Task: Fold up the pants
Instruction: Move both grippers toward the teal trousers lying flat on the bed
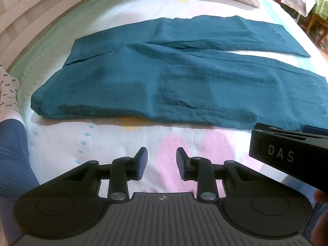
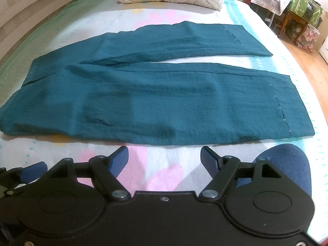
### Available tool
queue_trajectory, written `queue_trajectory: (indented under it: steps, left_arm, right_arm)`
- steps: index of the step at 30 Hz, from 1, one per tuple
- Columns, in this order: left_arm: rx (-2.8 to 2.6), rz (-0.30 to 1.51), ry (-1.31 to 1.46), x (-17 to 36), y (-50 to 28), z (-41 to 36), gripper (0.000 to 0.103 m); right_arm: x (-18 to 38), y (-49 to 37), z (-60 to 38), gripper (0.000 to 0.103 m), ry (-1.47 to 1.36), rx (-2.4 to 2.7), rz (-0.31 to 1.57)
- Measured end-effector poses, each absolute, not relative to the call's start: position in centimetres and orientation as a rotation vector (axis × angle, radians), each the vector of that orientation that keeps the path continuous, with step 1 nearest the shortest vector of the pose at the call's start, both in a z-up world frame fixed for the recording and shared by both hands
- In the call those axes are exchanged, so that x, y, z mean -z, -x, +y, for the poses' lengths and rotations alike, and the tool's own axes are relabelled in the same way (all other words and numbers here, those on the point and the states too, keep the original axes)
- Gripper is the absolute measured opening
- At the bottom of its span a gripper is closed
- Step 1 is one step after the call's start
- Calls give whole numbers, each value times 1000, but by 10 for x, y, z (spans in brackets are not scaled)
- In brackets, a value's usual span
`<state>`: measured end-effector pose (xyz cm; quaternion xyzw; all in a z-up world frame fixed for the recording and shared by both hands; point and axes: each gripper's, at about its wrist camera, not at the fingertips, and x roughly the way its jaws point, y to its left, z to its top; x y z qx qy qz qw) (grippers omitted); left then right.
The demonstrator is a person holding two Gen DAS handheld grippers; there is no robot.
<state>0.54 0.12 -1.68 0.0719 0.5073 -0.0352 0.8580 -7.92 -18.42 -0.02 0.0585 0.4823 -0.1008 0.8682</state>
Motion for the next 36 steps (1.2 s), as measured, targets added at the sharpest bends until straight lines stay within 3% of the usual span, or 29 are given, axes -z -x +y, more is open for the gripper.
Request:
queue_trajectory:
  steps: [36]
  left_arm:
    - [73, 1140, -150, 33, -20, 2, 30]
  right_arm:
    - [18, 62, -183, 78, -132, 213, 1088]
